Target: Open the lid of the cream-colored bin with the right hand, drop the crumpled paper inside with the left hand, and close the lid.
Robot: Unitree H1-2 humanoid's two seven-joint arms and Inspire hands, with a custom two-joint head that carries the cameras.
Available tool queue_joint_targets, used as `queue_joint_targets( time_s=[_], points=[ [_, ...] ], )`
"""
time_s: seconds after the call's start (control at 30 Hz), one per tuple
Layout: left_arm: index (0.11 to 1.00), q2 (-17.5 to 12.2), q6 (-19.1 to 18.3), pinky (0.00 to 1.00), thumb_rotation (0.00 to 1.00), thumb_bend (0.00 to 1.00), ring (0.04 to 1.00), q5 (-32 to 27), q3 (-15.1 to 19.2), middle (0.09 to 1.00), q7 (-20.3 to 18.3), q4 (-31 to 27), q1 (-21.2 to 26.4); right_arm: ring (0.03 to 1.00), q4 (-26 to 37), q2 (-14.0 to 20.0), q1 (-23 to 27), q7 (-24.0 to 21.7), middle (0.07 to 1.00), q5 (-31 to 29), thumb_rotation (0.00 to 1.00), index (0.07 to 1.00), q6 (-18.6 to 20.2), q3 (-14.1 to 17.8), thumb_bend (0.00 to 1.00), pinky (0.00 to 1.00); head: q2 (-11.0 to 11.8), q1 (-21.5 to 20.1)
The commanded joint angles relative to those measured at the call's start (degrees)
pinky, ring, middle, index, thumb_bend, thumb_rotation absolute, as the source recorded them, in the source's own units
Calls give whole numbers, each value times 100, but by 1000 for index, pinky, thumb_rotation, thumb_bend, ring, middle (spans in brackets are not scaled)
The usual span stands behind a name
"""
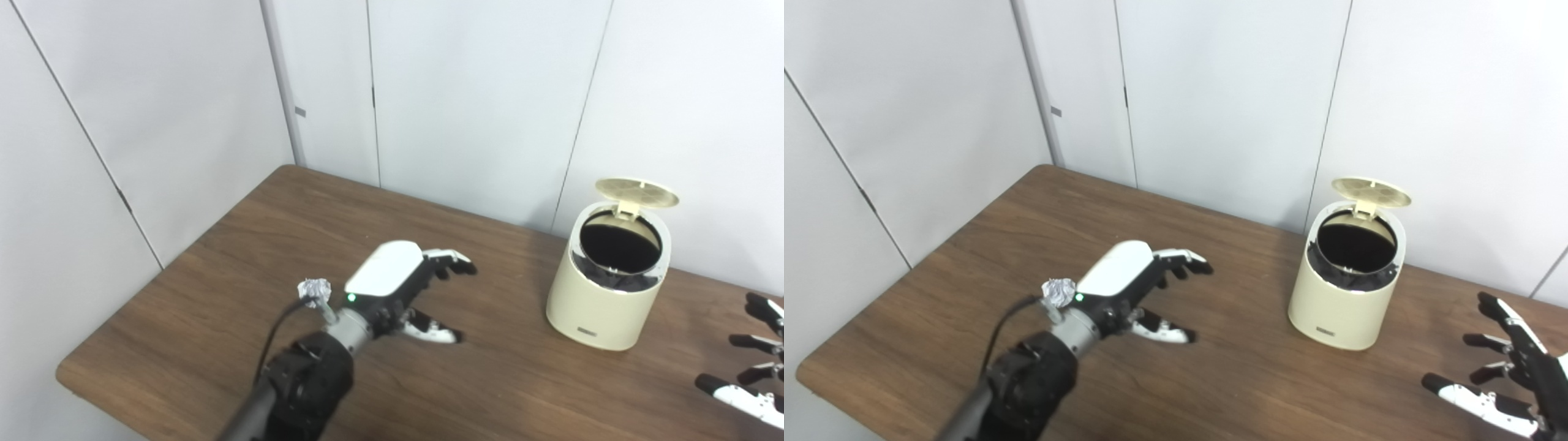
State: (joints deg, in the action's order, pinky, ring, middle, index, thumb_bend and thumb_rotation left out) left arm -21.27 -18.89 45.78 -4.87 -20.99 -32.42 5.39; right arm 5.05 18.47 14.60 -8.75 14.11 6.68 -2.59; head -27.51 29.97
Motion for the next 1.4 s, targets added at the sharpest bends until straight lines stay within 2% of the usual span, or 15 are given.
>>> queue_joint_targets(
  time_s=[0.0,0.1,0.2,0.37,0.6,0.8,0.97,1.03,1.13,1.23,1.27,1.3,1.37],
  points=[
    [723,-300,-59,540,12,821,681,345,124,740,-213,-239,263,743,125,54,193,38,913,-12,301,904,-159,41,674,441,-8,9],
    [716,-657,-53,513,3,844,660,600,256,728,-512,-266,322,734,45,64,218,56,901,16,283,899,-224,31,678,444,-8,9],
    [726,-951,-74,506,22,834,653,813,421,725,-769,-195,311,730,47,47,238,66,897,54,315,899,-197,17,694,435,-5,42],
    [729,-1301,71,517,45,840,658,1034,727,733,-681,168,131,739,61,19,259,53,902,53,324,901,-192,3,673,432,-2,49],
    [743,-1574,271,567,34,871,697,941,1008,744,-572,524,-54,747,56,26,265,73,897,93,279,899,-240,-16,671,432,-32,55],
    [744,-1645,216,607,16,886,724,1142,1145,742,-630,761,-108,732,94,34,248,56,892,39,286,896,-185,25,682,408,-47,75],
    [765,-1723,67,532,14,897,665,1393,1094,723,-1000,811,-106,722,92,33,240,46,896,3,316,897,-210,35,690,394,-69,99],
    [776,-1723,-1,537,10,890,676,1472,1093,737,-1169,781,-94,720,88,32,238,49,896,-5,324,896,-222,35,692,393,-74,104],
    [776,-1720,-11,532,12,894,673,1563,1099,740,-1181,876,-97,719,84,20,229,60,895,0,324,895,-200,36,699,397,-95,102],
    [759,-1668,-12,494,2,898,638,1573,1123,715,-1058,973,-106,721,116,8,210,51,895,-8,343,896,-156,35,709,400,-98,99],
    [754,-1653,45,483,1,898,626,1529,1136,704,-912,1062,-120,721,122,8,202,49,896,-5,348,897,-159,32,711,399,-100,100],
    [734,-1647,88,445,0,899,581,1493,1146,654,-811,1120,-132,720,129,9,196,49,891,-1,351,898,-162,29,708,397,-105,97],
    [720,-1629,177,415,0,901,544,1363,1171,613,-601,1243,-153,719,140,8,187,52,888,10,349,898,-155,27,705,396,-106,92]
  ],
)
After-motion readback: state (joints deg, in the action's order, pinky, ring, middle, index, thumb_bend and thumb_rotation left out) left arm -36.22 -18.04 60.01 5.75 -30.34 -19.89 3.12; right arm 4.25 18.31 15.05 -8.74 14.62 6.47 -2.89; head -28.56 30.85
